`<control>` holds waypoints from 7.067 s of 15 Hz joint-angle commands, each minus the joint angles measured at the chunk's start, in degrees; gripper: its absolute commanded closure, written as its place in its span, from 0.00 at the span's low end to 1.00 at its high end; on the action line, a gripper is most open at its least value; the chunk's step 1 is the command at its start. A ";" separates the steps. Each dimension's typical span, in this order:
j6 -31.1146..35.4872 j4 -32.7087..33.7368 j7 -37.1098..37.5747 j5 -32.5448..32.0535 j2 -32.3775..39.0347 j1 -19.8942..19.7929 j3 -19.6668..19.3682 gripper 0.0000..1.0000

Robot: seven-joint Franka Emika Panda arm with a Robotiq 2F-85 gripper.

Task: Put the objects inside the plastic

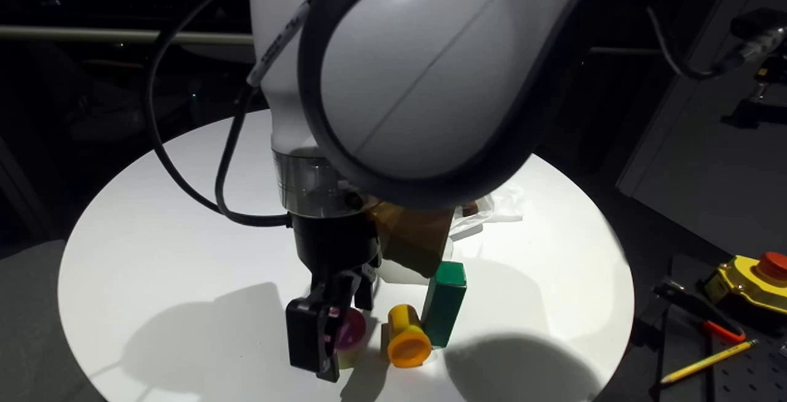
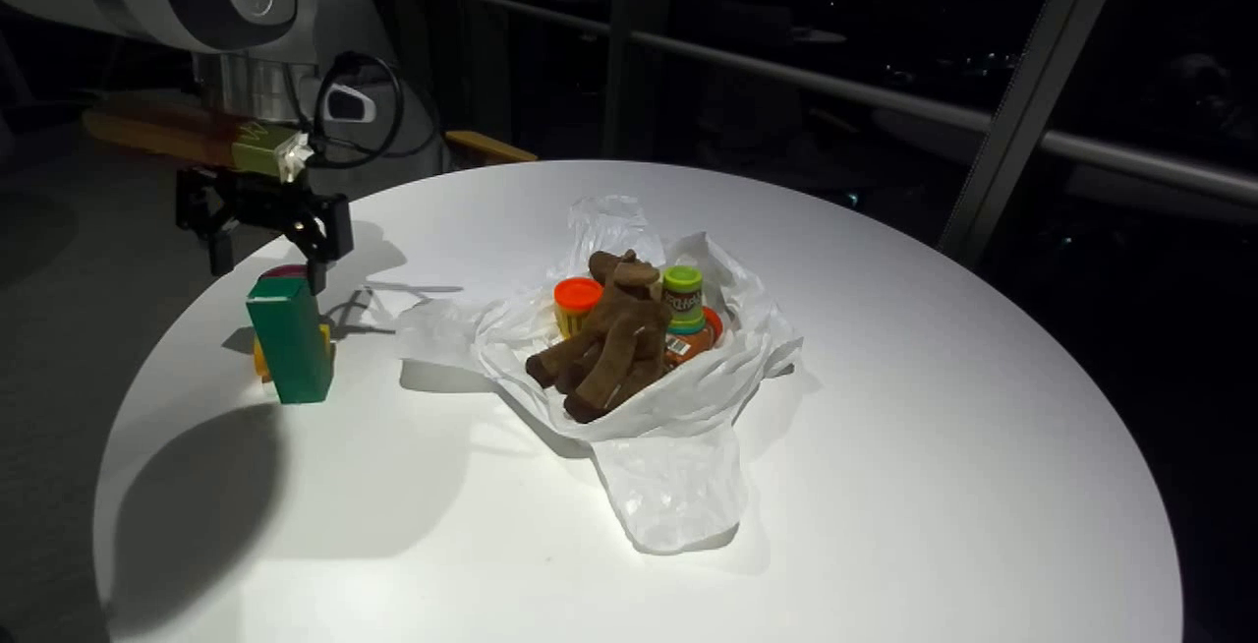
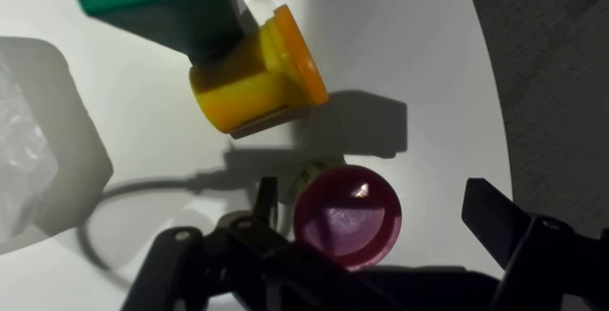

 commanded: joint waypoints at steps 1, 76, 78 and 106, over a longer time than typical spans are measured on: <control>-0.45 0.66 0.41 -0.75 0.76 1.13 -0.89 0.00; 4.88 0.59 53.42 9.48 0.75 1.92 -5.84 0.00; 4.64 1.22 51.29 11.32 1.61 1.23 -4.54 0.00; 7.64 4.78 51.75 3.50 0.98 6.28 -15.29 0.73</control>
